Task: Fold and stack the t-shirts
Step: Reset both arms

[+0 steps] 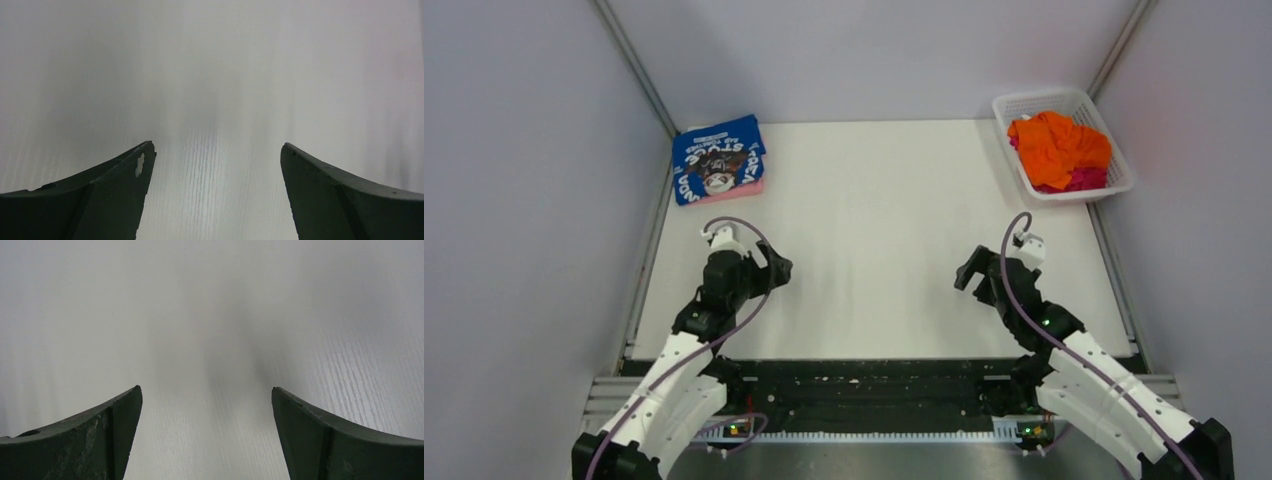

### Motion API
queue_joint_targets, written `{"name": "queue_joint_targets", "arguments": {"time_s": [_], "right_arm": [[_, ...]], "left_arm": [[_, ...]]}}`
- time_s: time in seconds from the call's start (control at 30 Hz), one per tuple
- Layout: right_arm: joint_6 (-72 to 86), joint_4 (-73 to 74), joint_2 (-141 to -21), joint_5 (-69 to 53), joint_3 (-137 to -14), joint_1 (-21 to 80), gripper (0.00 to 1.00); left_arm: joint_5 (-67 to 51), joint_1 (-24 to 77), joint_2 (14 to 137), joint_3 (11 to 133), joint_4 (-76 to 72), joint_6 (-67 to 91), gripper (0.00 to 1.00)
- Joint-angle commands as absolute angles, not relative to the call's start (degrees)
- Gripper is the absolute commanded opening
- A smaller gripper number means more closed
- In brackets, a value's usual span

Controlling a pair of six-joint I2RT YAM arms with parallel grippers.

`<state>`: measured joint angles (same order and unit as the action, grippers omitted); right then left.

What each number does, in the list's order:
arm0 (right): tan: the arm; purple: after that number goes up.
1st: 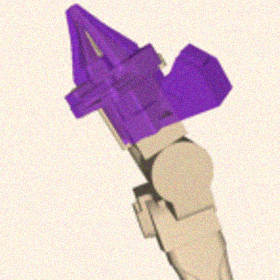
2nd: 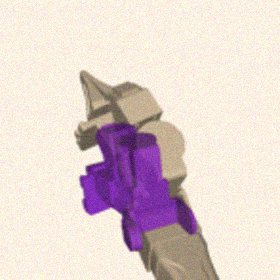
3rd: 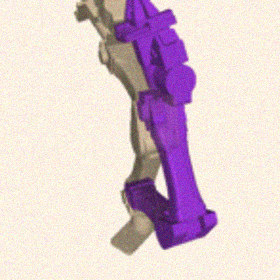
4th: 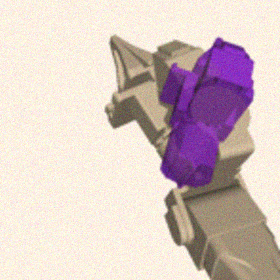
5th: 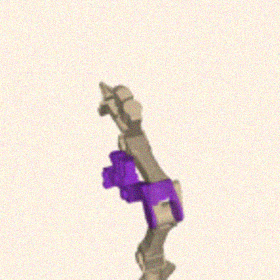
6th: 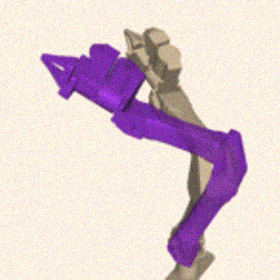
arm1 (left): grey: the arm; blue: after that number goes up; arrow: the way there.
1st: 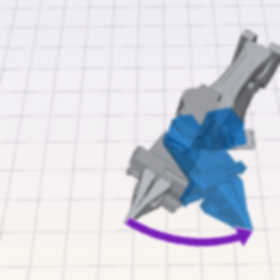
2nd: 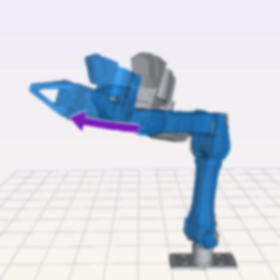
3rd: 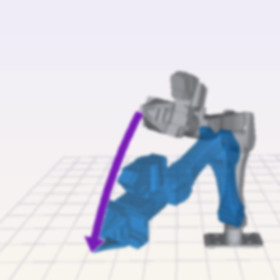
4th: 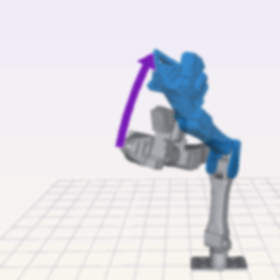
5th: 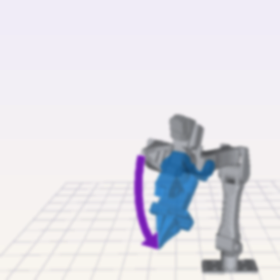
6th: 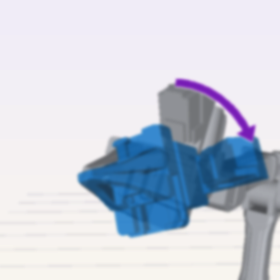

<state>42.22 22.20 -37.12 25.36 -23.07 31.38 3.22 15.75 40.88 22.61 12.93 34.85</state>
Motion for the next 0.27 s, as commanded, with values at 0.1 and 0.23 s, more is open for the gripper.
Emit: {"name": "queue_joint_targets", "arguments": {"time_s": [0.1,0.23], "right_arm": [[43.20,18.45,-36.85,26.25,-22.41,31.64,0.99],[43.33,18.04,-37.45,26.82,-22.80,31.64,0.99]], "left_arm": [[4.96,15.91,39.83,25.61,12.00,35.07,0.99],[5.75,15.90,40.11,25.98,13.03,35.28,0.99]]}}
